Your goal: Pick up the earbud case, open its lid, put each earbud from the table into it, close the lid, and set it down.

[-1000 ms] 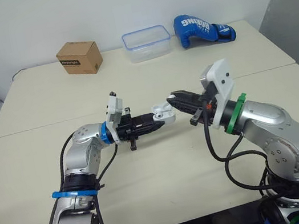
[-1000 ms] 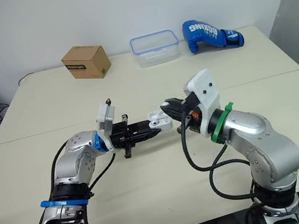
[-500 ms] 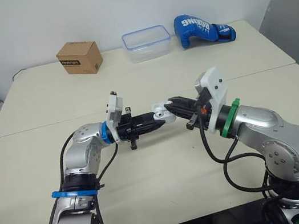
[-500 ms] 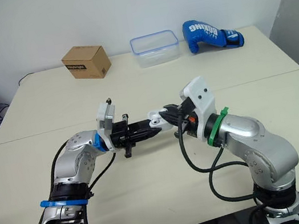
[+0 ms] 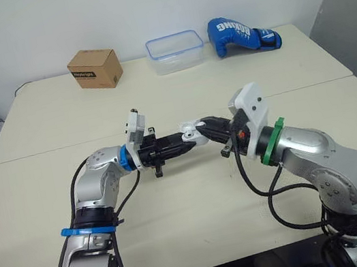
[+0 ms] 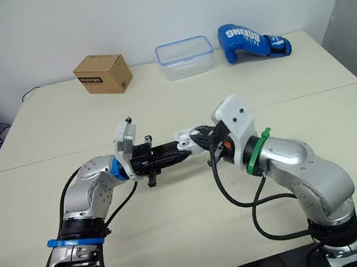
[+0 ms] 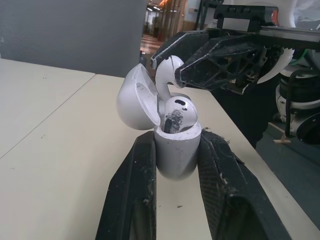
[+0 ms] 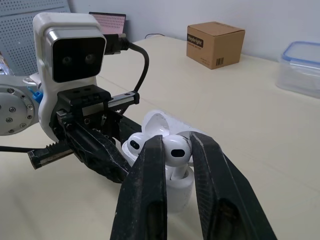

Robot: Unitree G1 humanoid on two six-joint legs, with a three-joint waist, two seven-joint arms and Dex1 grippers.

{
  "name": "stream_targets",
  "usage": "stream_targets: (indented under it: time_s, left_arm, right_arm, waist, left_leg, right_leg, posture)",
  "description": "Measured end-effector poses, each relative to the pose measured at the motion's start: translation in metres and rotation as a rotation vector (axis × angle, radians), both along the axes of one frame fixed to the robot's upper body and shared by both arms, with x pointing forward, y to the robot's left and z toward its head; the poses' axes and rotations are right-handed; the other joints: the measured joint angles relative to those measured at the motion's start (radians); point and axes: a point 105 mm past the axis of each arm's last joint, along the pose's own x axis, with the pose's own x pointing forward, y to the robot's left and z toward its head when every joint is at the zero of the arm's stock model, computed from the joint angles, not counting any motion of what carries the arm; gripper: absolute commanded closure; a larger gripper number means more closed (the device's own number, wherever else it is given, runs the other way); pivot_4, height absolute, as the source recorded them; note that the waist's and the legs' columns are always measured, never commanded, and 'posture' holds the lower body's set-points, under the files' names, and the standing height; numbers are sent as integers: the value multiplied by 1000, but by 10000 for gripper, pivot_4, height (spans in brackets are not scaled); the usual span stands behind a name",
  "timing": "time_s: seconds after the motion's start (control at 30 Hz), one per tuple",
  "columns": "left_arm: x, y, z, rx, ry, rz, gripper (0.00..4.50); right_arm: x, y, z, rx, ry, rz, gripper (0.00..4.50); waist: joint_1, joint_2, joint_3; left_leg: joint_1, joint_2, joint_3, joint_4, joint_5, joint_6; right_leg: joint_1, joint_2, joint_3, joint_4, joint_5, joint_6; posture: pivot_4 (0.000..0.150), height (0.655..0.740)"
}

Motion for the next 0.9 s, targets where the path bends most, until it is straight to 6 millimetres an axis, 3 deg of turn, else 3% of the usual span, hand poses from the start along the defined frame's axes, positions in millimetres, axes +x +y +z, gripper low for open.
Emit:
stream_targets:
  time_s: [0.33,0.53,0.63,0.77,0.9]
  left_arm:
    - [0,0,3,-13,7,9,37152]
    - [0,-1,5,-20,0,6,37152]
    - [-1,-1,5,-19,-3,3,37152]
    - [-4,-1,8,-14,-26,-19,37152]
    - [-5,-1,9,-10,-42,-24,37152]
  right_arm:
    - [-1,2,1,-39,-58,-3,41443]
    - [-3,4,-3,-53,-40,17,21803]
    - [-4,4,-1,-38,-38,30,21803]
    - [-3,-10,13,39,-36,42,21803]
    - [-20,-22,28,118,9,180,21803]
  waist:
    - [0,0,0]
    - [0,0,0]
    - [1,0,0]
    - [2,0,0]
    - [2,0,0]
  left_leg:
    - [0,0,0,0,0,0]
    - [0,0,0,0,0,0]
    - [0,0,0,0,0,0]
    - [0,0,0,0,0,0]
    - [0,0,0,0,0,0]
  right_leg:
    - [0,0,0,0,0,0]
    - [0,0,0,0,0,0]
    - [0,0,0,0,0,0]
    - [0,0,0,-1,0,0]
    - [1,0,0,-1,0,0]
  posture:
    - [1500,7307]
    - [1500,7307]
    - [1500,7307]
    - [1500,7307]
    - [1500,7307]
